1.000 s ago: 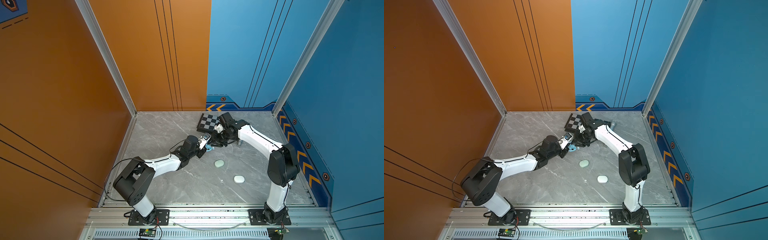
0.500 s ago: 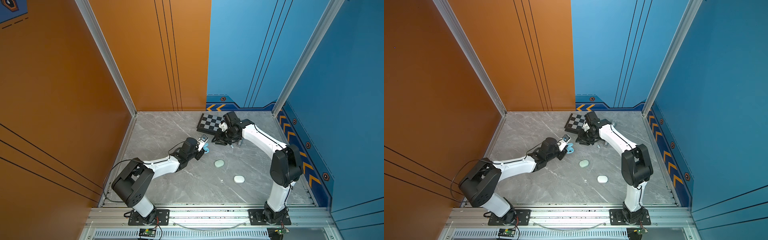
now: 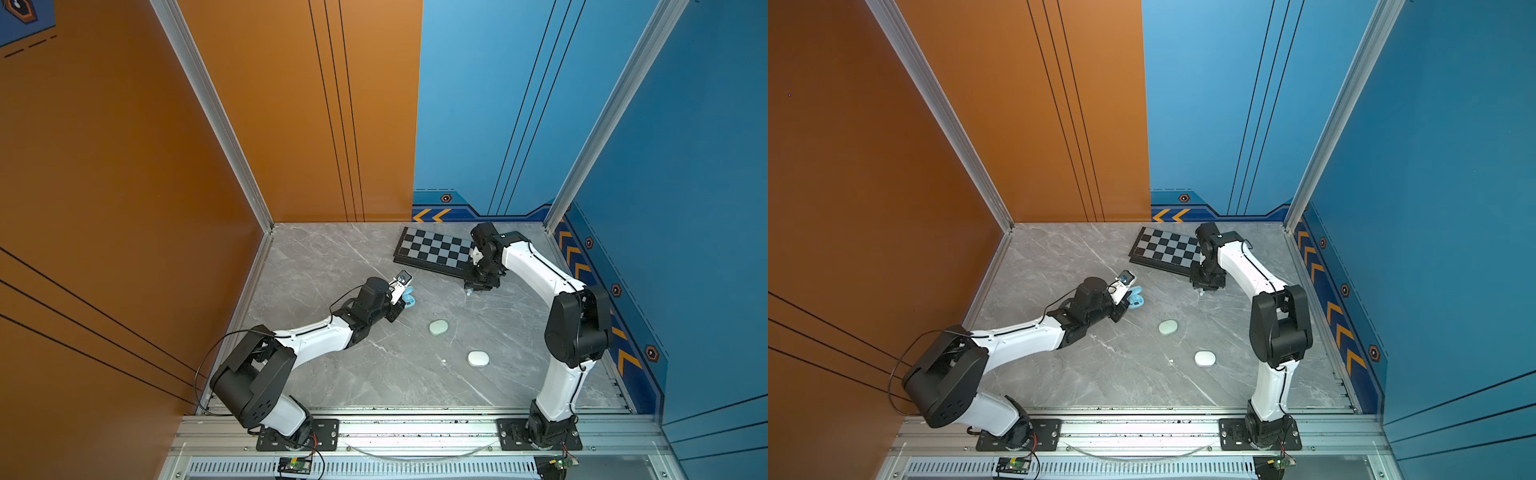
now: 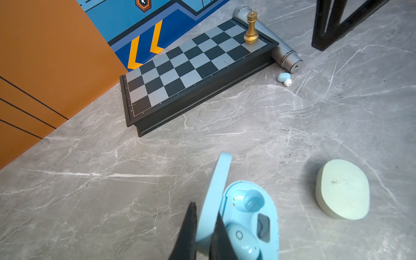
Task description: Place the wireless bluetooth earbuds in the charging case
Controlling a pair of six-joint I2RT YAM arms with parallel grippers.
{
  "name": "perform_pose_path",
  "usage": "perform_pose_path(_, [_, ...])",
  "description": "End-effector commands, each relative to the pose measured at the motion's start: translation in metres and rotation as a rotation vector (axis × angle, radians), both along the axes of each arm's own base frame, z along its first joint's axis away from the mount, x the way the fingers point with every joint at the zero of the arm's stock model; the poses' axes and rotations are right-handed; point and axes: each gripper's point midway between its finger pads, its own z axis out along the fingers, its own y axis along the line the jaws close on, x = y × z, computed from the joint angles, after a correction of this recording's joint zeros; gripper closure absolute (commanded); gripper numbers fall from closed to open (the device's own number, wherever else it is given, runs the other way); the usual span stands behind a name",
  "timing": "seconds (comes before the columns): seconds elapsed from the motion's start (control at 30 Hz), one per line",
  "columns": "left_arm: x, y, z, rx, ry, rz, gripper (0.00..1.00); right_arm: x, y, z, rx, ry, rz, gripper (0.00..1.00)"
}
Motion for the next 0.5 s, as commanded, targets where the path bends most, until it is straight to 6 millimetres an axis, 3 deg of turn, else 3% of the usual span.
perform_pose_path(0.0, [-0.003, -0.006, 0.001, -0.016, 0.01, -0.016, 1.0, 0.005, -0.009, -0.014, -0.11, 0.026, 0.095, 0.67])
perform_pose_path(0.2, [-0.005, -0.017, 0.006, -0.034, 0.011, -0.051, 1.0, 0.02, -0.013, -0.038, -0.235, 0.034, 0.243, 0.6])
perform_pose_path(0.47, [-0.009, -0.026, 0.004, -0.042, 0.024, -0.077, 1.0, 0.035, -0.015, -0.064, -0.297, 0.055, 0.316, 0.6])
